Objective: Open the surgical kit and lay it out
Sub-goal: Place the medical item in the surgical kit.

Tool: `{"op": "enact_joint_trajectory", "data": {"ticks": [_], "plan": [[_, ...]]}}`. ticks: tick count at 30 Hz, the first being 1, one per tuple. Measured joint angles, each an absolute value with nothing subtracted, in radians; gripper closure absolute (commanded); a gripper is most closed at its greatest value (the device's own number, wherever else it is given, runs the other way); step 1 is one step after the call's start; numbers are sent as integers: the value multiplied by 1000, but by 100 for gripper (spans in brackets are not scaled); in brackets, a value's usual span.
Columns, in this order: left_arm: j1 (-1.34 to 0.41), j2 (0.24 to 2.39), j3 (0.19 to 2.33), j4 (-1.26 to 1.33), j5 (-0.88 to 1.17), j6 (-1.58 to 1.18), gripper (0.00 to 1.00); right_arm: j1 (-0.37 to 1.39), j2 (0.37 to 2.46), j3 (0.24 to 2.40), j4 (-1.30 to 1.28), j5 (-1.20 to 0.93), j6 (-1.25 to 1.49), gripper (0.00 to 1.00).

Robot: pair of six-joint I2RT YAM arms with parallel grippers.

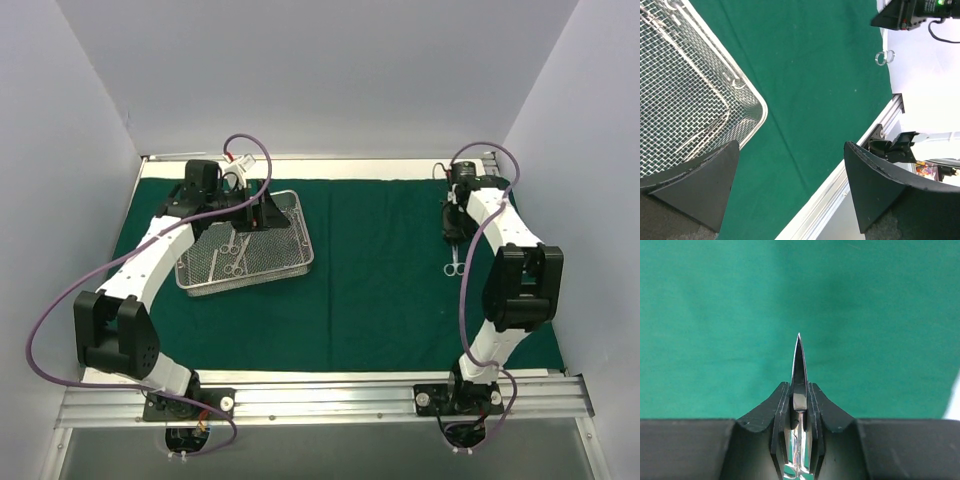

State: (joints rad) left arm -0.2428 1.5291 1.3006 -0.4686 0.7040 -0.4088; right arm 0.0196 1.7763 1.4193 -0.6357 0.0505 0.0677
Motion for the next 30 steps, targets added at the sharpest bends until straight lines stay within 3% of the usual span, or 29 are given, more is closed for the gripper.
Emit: {"op": "enact_joint_trajectory", "data": {"ticks": [16,28,30], "plan": [[-153,1487,1187,-490,720,-362,6,-142,1781,1263,-504,122,-144,98],[-122,1483,1169,-485,750,-369,4,-144,1794,1162,-437,97,-162,86],[-121,1483,1169,-481,757,-375,4,-144,1797,1162,-426,97,-162,80]]}}
